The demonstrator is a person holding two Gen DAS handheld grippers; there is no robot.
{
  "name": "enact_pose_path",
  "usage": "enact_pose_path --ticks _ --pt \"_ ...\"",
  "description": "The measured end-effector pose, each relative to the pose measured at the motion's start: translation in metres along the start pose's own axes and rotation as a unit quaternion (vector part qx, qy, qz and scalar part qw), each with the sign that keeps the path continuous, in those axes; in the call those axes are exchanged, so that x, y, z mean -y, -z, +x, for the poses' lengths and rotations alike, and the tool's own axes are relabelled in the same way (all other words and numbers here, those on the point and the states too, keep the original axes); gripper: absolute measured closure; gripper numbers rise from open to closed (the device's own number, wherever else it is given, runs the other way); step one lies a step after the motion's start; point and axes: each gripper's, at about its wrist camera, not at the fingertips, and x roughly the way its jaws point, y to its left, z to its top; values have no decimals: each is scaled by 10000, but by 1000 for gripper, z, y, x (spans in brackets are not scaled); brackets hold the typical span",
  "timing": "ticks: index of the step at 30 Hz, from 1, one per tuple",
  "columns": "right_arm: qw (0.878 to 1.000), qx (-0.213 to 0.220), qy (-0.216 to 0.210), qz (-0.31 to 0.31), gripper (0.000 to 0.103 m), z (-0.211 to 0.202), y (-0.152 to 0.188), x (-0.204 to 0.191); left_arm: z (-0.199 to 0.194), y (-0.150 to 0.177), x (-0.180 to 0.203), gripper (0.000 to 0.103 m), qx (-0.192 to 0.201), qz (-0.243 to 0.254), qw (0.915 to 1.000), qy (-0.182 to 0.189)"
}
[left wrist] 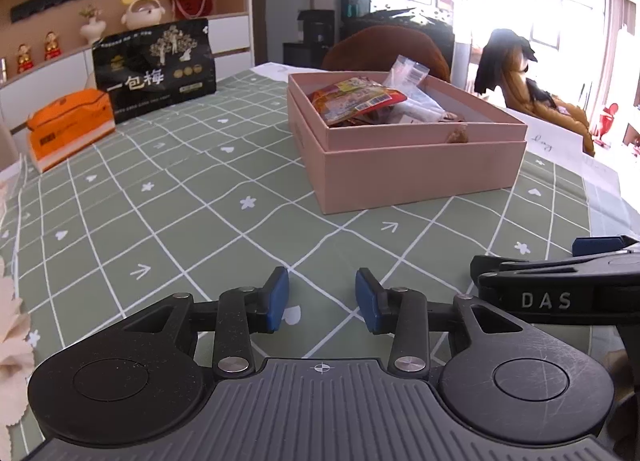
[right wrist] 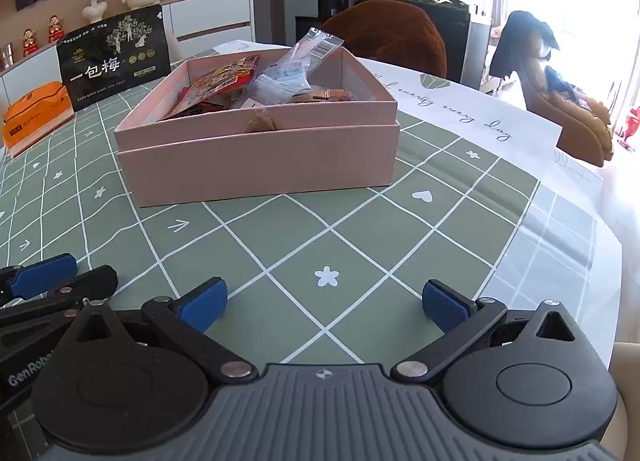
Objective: Organize snacks
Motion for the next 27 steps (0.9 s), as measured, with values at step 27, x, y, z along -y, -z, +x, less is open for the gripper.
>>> enact_pose_path --ticks 27 --pt "9996 270 49 48 0 -3 8 -3 2 -2 -1 60 -8 -24 10000 28"
